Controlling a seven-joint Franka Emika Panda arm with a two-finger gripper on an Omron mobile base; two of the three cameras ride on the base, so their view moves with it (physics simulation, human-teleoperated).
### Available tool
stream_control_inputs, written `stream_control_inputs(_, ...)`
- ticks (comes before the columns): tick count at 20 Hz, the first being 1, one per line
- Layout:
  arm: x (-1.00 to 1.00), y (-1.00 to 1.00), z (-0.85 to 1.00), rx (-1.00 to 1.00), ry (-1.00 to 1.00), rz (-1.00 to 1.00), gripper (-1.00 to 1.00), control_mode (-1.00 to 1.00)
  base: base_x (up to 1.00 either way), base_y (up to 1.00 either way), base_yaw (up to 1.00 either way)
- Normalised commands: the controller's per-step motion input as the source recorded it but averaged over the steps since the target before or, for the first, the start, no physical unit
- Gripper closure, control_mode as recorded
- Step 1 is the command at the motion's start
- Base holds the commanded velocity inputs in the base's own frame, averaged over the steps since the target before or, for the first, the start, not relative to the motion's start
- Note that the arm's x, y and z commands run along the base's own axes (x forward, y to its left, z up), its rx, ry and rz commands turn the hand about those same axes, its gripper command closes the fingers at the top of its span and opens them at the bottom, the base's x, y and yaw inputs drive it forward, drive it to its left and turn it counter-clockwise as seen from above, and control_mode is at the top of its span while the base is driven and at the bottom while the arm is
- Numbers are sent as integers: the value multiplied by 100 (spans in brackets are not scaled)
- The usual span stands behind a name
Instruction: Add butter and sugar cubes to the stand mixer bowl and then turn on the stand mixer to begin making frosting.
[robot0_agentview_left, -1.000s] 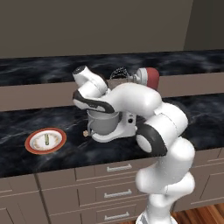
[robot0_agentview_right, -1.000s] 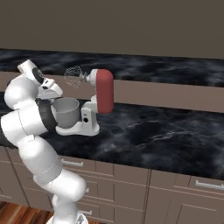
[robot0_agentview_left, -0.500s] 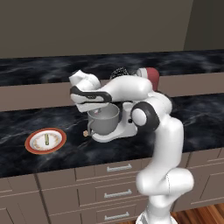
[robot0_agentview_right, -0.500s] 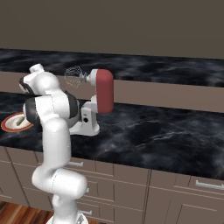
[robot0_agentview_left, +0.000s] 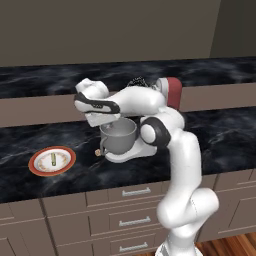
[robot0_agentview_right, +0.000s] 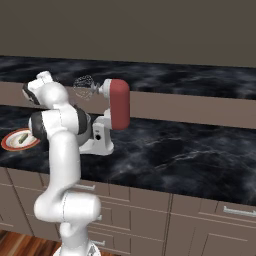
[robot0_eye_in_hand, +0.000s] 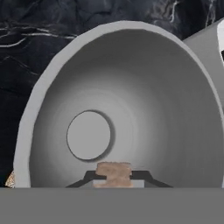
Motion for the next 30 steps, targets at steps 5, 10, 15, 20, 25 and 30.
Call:
stream_control_inputs(5,0,-59,-23,0,-1,-5,-100,-100,0,0,0)
stream_control_inputs(10,-15,-52,2,6,-9,0,-100,-100,0,0,0)
stream_control_inputs(15,-29,-39,5,15,-13,0,-100,-100,0,0,0)
stream_control_inputs(20,-84,6,44,21,-31,0,-100,-100,0,0,0)
stream_control_inputs(25,-100,50,52,10,-44,-5,-100,-100,0,0,0)
stream_control_inputs(30,-100,54,17,0,-43,-24,-100,-100,0,0,0)
